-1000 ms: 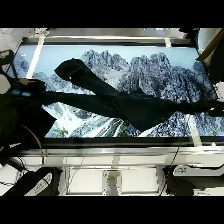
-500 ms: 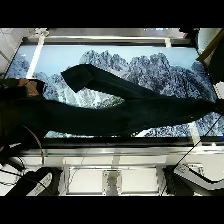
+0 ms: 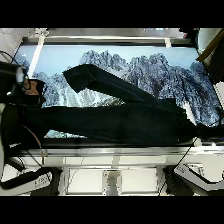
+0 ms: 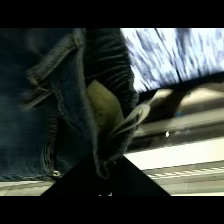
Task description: Fold the clothes and pants, and hang the long-sleeved shirts on hangers.
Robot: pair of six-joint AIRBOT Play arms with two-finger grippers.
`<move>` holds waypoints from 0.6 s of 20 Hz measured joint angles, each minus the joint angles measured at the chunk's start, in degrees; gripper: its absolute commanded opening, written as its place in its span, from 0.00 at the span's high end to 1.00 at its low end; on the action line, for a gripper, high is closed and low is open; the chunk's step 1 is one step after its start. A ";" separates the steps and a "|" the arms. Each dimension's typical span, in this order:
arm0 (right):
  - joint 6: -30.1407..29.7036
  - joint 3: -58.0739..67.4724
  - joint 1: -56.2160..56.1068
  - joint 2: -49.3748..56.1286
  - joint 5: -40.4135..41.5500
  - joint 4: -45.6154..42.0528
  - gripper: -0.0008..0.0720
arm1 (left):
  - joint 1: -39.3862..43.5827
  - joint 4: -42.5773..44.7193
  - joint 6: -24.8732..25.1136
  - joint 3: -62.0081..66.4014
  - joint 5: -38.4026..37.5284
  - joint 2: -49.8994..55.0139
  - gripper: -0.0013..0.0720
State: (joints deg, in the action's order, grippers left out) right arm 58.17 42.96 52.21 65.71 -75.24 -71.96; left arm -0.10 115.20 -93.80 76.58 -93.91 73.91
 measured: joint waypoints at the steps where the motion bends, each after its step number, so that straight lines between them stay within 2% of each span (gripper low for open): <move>1: 0.61 -1.92 0.02 -0.07 2.14 -0.72 0.94 | -0.46 0.26 0.26 0.00 0.31 2.73 0.95; 5: 3.87 -4.37 0.04 -0.85 7.65 -2.01 0.94 | -1.20 1.18 -1.55 0.11 5.35 10.54 0.95; 12: 11.87 -2.43 0.04 -5.27 16.44 -2.27 0.94 | -1.31 1.46 -7.50 5.68 16.04 13.57 0.95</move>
State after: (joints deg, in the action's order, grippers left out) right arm 70.04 40.53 52.25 60.45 -58.81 -74.24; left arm -1.41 116.66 -101.30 82.26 -77.87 87.48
